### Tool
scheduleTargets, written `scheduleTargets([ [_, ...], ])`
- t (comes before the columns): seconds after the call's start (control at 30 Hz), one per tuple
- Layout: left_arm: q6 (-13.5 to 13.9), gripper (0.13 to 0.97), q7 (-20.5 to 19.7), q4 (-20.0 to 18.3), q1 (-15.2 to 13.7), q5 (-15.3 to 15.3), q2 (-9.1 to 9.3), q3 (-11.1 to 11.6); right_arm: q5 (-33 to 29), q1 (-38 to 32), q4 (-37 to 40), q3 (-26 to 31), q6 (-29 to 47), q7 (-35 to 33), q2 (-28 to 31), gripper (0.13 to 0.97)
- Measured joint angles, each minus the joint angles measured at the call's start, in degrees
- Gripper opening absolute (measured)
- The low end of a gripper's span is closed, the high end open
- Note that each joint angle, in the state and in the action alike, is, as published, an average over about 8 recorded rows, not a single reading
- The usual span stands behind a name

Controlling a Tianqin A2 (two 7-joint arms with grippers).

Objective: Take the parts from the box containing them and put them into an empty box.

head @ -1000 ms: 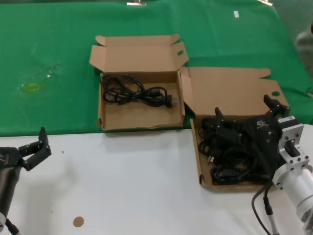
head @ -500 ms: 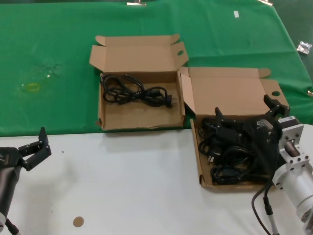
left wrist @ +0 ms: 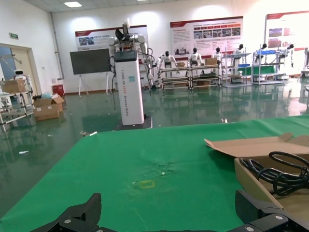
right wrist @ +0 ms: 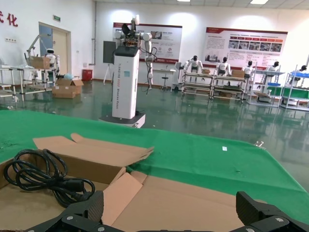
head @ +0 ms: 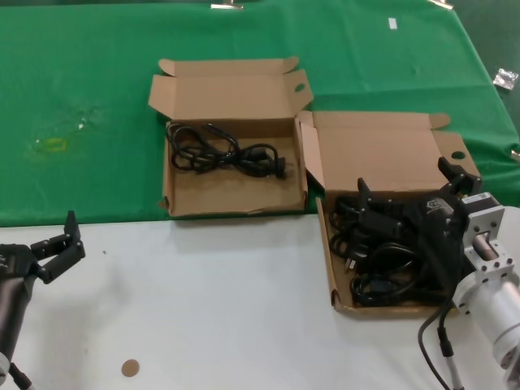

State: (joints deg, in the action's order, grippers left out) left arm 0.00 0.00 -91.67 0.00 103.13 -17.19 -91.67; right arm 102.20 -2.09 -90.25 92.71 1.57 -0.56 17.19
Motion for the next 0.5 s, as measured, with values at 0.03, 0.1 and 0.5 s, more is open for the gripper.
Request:
scheduleTargets([
  [0.03, 0.0, 0.966, 0.0, 0.0, 0.0, 0.0, 0.0, 0.0, 0.0, 0.0, 0.0, 0.0, 0.0, 0.0, 0.0, 0.966],
  [0.1, 0.0, 0.966, 0.0, 0.0, 0.0, 0.0, 0.0, 0.0, 0.0, 0.0, 0.0, 0.0, 0.0, 0.0, 0.0, 0.966],
  [0.5, 0.0, 0.966, 0.0, 0.0, 0.0, 0.0, 0.0, 0.0, 0.0, 0.0, 0.0, 0.0, 0.0, 0.0, 0.0, 0.966],
])
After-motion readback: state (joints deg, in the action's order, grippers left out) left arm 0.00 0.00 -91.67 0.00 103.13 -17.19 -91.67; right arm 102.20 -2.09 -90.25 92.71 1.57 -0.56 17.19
